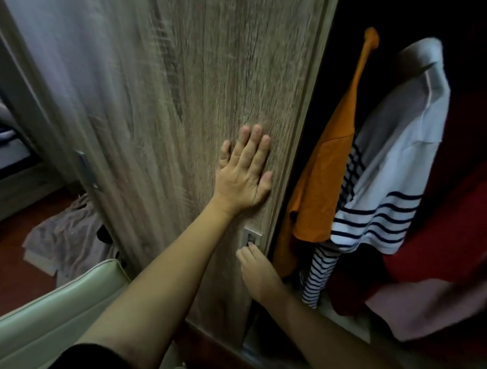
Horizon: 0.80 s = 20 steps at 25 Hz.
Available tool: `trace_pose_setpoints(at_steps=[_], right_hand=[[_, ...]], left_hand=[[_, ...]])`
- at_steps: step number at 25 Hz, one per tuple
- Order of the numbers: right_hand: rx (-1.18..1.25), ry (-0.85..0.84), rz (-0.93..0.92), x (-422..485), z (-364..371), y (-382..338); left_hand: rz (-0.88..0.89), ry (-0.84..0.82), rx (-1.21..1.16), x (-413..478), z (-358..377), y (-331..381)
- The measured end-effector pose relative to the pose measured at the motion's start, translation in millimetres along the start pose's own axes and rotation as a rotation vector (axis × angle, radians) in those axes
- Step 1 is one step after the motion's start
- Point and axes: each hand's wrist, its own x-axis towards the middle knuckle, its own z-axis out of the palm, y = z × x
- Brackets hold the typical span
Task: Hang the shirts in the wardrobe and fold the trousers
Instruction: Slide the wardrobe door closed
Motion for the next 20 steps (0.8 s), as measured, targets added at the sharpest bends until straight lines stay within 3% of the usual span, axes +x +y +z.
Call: trace_pose_setpoints(at_steps=[3,11,20], right_hand=[[-0.144,-0.050,0.046,6.7,-3.2,-1.7],[-0.102,-0.120,0.074,4.3,13.7,-10.7],[-0.072,-0.145,0.139,-92.4,49.2,15.2]], left_hand=[[0.021,0.033,-0.029,-2.4,2.2,-0.9],[0.037,0.030,-0.033,-2.5,-0.6,15.7],[0.215,0.062,-0.080,20.7,1.3,104.7]])
